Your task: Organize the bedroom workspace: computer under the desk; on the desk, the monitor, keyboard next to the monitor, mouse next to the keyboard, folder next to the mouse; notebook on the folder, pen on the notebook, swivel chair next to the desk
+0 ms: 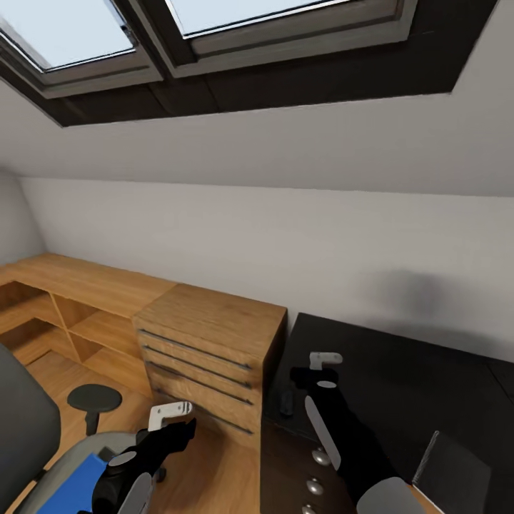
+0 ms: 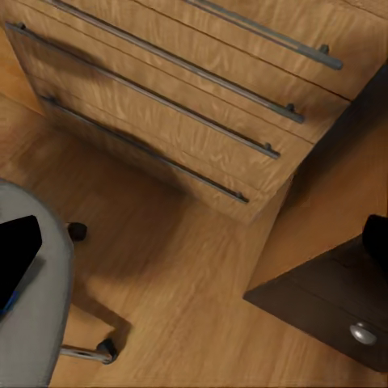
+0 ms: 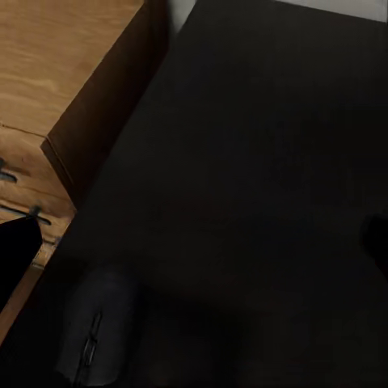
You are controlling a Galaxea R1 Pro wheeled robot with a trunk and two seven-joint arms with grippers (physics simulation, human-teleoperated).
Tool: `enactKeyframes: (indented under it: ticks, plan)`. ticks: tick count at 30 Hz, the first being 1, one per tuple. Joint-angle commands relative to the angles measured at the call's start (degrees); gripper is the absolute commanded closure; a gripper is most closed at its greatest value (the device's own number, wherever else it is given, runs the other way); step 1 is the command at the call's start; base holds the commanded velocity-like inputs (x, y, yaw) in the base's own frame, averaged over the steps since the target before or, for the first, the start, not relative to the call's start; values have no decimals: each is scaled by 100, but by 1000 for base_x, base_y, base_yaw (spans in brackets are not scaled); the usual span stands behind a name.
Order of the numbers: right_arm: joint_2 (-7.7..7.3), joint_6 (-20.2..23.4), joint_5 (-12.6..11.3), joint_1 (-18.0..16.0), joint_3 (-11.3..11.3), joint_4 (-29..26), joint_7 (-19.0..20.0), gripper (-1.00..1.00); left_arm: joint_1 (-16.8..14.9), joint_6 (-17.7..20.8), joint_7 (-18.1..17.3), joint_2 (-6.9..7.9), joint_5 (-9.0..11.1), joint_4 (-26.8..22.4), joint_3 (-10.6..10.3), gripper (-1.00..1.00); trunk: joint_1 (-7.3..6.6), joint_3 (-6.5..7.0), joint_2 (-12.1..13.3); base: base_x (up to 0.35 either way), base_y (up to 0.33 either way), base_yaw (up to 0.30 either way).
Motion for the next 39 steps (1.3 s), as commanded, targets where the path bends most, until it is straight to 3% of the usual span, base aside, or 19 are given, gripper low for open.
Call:
enactKeyframes:
  ticks: [1,14,23,32,39]
  plan:
    - [0,3,-59,-4,20,34,-56,-100,-7,10,59,6,60,-6,-14,-100,4,-8,-5,311,0,236]
    - [16,-226,-64,-4,39,331,-38,-100,-7,10,64,-3,63,-8,-27,-100,4,-8,-5,224,0,178]
    - [4,-482,-54,-4,300,509,-31,-100,-7,2,59,-6,74,-118,-74,-100,4,-8,-5,21,0,11]
    - [1,-588,-53,-4,347,651,-34,-100,-7,1,67,-21,77,-155,-174,-100,202,-169,-366,0,0,0]
    - [-9,-800,-47,-8,335,679,-36,-100,-7,1,82,-21,77,-154,-377,-100,355,-295,-646,0,0,0]
